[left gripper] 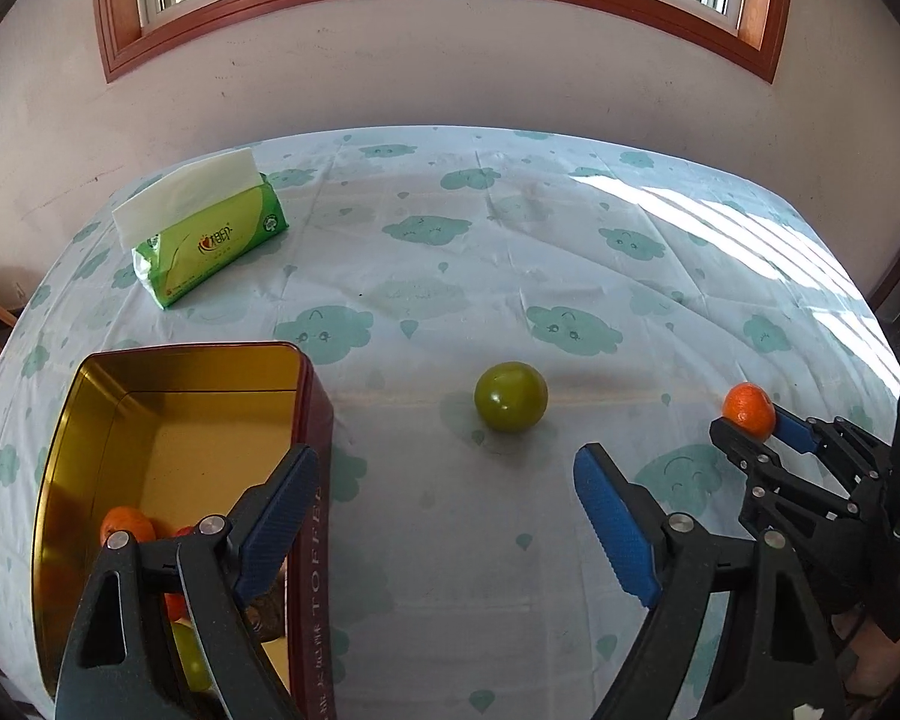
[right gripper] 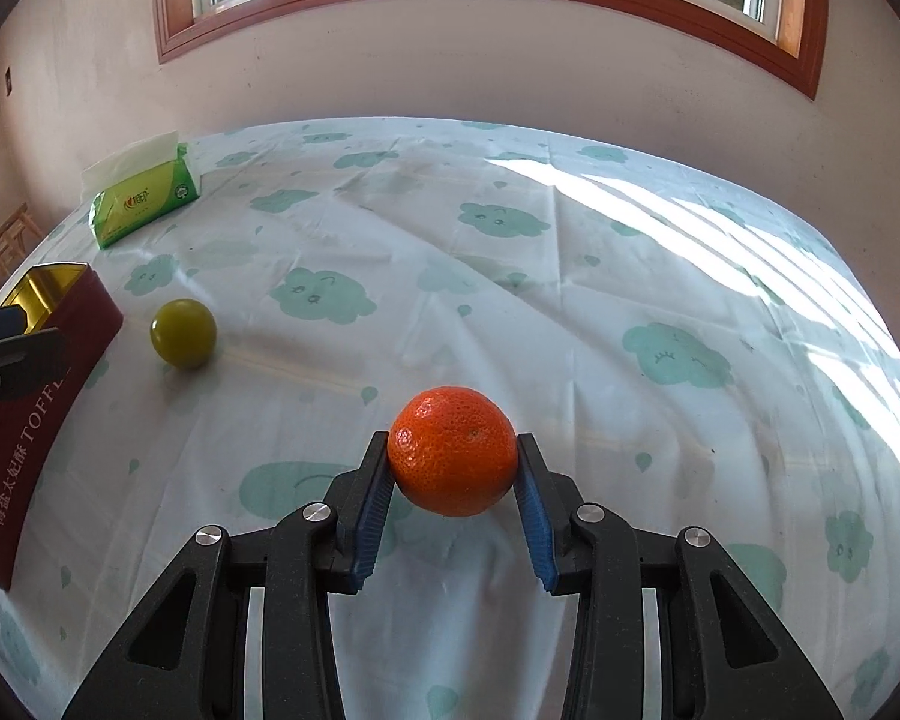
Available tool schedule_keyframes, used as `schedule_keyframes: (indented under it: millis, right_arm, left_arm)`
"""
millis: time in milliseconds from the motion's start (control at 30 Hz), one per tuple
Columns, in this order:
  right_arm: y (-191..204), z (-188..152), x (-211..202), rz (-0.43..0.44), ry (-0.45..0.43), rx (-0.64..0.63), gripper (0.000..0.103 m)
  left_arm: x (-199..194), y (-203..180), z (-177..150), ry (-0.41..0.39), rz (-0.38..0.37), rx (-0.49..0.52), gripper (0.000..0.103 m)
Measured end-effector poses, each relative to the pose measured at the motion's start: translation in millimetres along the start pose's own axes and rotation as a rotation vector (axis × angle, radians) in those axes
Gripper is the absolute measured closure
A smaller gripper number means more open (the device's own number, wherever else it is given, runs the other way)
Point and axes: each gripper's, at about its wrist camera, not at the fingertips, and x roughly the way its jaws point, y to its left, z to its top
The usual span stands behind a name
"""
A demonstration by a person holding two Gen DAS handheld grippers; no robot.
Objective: Organize fruits
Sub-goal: 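Close the left tool around the green tomato while the right tool holds the orange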
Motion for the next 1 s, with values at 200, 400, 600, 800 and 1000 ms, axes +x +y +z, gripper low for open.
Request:
schedule_keyframes:
  millis: [200, 400, 600, 800, 1000]
  right_arm:
    - [-8, -7, 4, 0.007, 0.007, 0.044, 0.062]
    - [-9, -7, 3, 0.012, 0.004, 0.053, 0.062]
    - [-9, -7, 4, 0.014, 0.004, 0.054, 0.062]
    - [-10, -7, 4, 0.019, 0.004, 0.058, 0.062]
    - [-11, -7, 4, 0.022, 0.004, 0.061, 0.062]
  left_arm:
    - [20, -9, 4, 0.036, -0.007, 0.015, 0.03]
    - [38, -13, 9, 0.068, -0.027, 0.02, 0.04]
    - [53, -21, 13, 0.083, -0.037, 0.04, 0.044]
    - [64, -26, 17, 0.099, -0.044, 0.039, 0.05]
    - [70, -29, 20, 0.105, -0.046, 0.045, 0.059]
